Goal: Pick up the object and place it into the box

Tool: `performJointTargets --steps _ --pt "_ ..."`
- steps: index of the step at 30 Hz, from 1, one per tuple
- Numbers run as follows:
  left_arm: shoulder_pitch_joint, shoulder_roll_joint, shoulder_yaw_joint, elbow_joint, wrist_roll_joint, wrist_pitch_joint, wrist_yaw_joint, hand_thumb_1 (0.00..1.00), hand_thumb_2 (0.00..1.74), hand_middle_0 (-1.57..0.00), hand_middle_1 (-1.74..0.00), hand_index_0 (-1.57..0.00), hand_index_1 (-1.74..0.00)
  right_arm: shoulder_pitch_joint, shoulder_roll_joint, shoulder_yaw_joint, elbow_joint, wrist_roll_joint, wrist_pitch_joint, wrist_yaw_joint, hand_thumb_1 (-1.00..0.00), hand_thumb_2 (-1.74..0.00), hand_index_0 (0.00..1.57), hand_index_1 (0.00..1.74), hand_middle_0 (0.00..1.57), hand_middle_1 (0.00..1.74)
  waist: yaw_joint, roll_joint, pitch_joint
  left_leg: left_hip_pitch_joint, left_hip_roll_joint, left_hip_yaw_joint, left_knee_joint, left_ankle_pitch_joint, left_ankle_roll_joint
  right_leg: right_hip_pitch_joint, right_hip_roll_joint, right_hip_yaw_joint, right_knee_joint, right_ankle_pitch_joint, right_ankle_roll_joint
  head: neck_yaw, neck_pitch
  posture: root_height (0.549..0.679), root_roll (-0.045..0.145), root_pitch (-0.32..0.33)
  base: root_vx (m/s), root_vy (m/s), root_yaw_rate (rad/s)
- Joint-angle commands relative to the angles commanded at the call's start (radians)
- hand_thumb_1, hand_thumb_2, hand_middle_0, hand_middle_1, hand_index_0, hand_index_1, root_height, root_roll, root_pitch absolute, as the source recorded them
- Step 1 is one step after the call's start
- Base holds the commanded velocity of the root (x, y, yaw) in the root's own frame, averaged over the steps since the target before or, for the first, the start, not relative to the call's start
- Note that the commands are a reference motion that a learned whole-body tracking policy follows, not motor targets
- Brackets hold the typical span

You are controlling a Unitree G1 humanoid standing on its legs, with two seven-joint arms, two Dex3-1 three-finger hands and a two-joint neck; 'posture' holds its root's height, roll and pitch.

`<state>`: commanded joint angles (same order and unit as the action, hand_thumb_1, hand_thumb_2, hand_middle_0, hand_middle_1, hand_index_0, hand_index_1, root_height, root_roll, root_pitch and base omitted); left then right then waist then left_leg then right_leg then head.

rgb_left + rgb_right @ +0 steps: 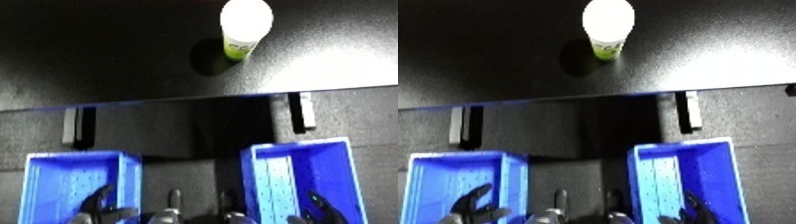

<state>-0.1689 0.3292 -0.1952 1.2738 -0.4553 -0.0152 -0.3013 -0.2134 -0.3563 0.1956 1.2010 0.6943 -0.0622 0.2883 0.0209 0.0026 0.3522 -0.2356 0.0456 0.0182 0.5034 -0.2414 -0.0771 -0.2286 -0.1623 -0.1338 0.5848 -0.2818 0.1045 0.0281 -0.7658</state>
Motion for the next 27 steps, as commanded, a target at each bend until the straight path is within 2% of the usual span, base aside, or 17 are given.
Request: performJointTargets --steps 4,7,12,16,19,24,27 --pt "-0.008 0.014 -0.008 -0.02 -0.009 -0.001 -0.001 0.0 0.0 0.0 0.0 0.0 0.0 -0.008 -0.011 0.005 -0.031 0.01 -0.015 -0.004 0.0 0.0 0.0 0.0 0.0 0.0 -0.011 0.0 0.018 -0.068 0.0 0.009 0.094 -0.036 0.0138 -0.077 -0.0028 0.023 0.094 -0.022 -0.0015 0.024 0.105 0.646 0.035 -0.038 -0.045 0.01 -0.05" --pt "-0.015 0.022 -0.017 -0.039 -0.02 0.0 0.002 0.0 0.0 0.0 0.0 0.0 0.0 -0.016 -0.023 0.01 -0.063 0.015 -0.016 -0.01 0.0 0.0 0.0 0.0 0.0 0.0 -0.019 0.001 0.029 -0.124 0.003 0.017 0.17 -0.065 0.0197 -0.14 -0.0009 0.038 0.17 -0.043 -0.0056 0.033 0.157 0.637 0.034 -0.031 -0.064 0.01 -0.062" --pt "-0.027 0.034 -0.033 -0.073 -0.041 0.014 0.015 0.0 0.0 0.0 0.0 0.0 0.0 -0.026 -0.047 0.019 -0.129 0.017 0.003 -0.034 0.0 0.0 0.0 0.0 0.0 0.0 -0.032 0.005 0.048 -0.204 0.01 0.015 0.283 -0.11 0.0281 -0.232 0.0076 0.059 0.283 -0.078 -0.0149 0.041 0.21 0.622 0.029 -0.021 -0.054 0.009 -0.029" --pt "-0.033 0.041 -0.044 -0.098 -0.06 0.026 0.027 0.0 0.0 0.0 0.0 0.0 0.0 -0.031 -0.062 0.026 -0.162 0.016 0.014 -0.045 0.0 0.0 0.0 0.0 0.0 0.0 -0.039 0.008 0.059 -0.251 0.011 0.013 0.357 -0.143 0.035 -0.285 0.0115 0.069 0.353 -0.104 -0.0199 0.047 0.24 0.61 0.027 -0.019 -0.034 0.012 0.014" --pt "-0.038 0.045 -0.05 -0.109 -0.065 0.035 0.033 0.0 0.0 0.0 0.0 0.0 0.0 -0.035 -0.069 0.031 -0.176 0.017 0.016 -0.05 0.0 0.0 0.0 0.0 0.0 0.0 -0.04 0.008 0.065 -0.28 0.013 0.01 0.406 -0.164 0.0389 -0.318 0.0112 0.071 0.395 -0.118 -0.0216 0.061 0.259 0.603 0.027 -0.019 -0.024 0.01 0.038" --pt "-0.039 0.05 -0.048 -0.117 -0.064 0.05 0.04 0.0 0.0 0.0 0.0 0.0 0.0 -0.035 -0.073 0.037 -0.204 0.017 0.027 -0.058 0.0 0.0 0.0 0.0 0.0 0.0 -0.043 0.004 0.071 -0.308 0.013 0.005 0.456 -0.185 0.0422 -0.346 0.0131 0.073 0.432 -0.132 -0.0229 0.069 0.235 0.596 0.027 -0.019 -0.007 0.01 0.016" --pt "-0.036 0.052 -0.046 -0.127 -0.063 0.059 0.045 0.0 0.0 0.0 0.0 0.0 0.0 -0.032 -0.078 0.042 -0.228 0.011 0.035 -0.059 0.0 0.0 0.0 0.0 0.0 0.0 -0.042 0.002 0.074 -0.313 0.014 0.002 0.468 -0.188 0.0423 -0.351 0.0122 0.074 0.438 -0.132 -0.0216 0.074 0.166 0.595 0.027 -0.02 -0.003 0.013 0.003"
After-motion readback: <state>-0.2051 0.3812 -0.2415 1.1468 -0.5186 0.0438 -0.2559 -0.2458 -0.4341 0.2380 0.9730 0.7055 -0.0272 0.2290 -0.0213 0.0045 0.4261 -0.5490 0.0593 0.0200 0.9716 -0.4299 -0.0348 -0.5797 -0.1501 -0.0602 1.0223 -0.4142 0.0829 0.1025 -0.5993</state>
